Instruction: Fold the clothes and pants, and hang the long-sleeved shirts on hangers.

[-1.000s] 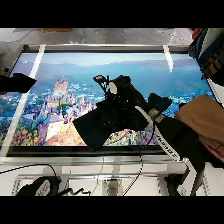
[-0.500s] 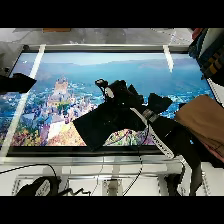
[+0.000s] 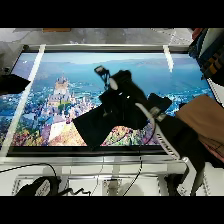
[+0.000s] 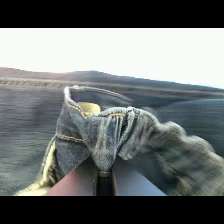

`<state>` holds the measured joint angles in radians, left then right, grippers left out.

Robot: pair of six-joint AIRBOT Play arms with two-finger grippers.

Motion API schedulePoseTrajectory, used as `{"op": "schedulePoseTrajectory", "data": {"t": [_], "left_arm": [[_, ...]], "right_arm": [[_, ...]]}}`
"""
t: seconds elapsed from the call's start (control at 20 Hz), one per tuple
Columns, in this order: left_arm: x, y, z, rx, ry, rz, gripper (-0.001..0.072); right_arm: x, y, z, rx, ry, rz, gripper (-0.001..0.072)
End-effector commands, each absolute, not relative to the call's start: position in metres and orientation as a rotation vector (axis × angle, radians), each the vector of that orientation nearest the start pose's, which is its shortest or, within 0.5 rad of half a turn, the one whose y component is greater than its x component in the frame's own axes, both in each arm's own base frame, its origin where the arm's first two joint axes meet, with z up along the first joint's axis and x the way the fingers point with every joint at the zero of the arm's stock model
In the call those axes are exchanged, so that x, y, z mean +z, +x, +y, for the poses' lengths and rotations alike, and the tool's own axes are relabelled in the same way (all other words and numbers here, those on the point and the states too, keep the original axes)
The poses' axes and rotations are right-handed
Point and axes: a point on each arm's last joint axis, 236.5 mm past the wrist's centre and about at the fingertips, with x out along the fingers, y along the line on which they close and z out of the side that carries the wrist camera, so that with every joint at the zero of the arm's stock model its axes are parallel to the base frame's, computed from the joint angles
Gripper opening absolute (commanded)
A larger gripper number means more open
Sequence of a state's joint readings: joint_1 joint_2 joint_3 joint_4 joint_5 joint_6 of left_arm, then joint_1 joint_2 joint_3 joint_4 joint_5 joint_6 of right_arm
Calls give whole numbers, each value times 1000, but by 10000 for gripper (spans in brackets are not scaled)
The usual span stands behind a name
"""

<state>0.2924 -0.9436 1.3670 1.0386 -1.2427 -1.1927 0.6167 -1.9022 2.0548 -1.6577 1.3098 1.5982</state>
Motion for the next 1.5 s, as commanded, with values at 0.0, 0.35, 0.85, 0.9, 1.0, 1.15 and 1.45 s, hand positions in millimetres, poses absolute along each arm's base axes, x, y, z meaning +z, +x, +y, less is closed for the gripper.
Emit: {"op": "schedulePoseTrajectory", "data": {"t": [0.0, 0.35, 0.85, 0.9, 1.0, 1.15, 1.45], "left_arm": [[221, 367, -8, -270, -131, 730, 20], [70, 298, -83, -411, -612, 986, 68], [-56, 245, -126, -306, -895, 1114, 607], [-60, 245, -127, -304, -851, 1115, 575], [-75, 233, -136, -330, -750, 1173, 575], [-98, 228, -148, -317, -736, 1240, 577], [-115, 256, -154, -239, -783, 1246, 493]], "right_arm": [[105, 493, 243, 352, -373, 980, 25], [173, 480, 122, 207, -153, 959, 23], [182, 479, 142, 299, -41, 931, 24], [182, 479, 142, 299, -41, 931, 24], [182, 479, 143, 299, -41, 931, 24], [182, 479, 143, 299, -41, 932, 24], [182, 479, 144, 305, -35, 932, 25]]}}
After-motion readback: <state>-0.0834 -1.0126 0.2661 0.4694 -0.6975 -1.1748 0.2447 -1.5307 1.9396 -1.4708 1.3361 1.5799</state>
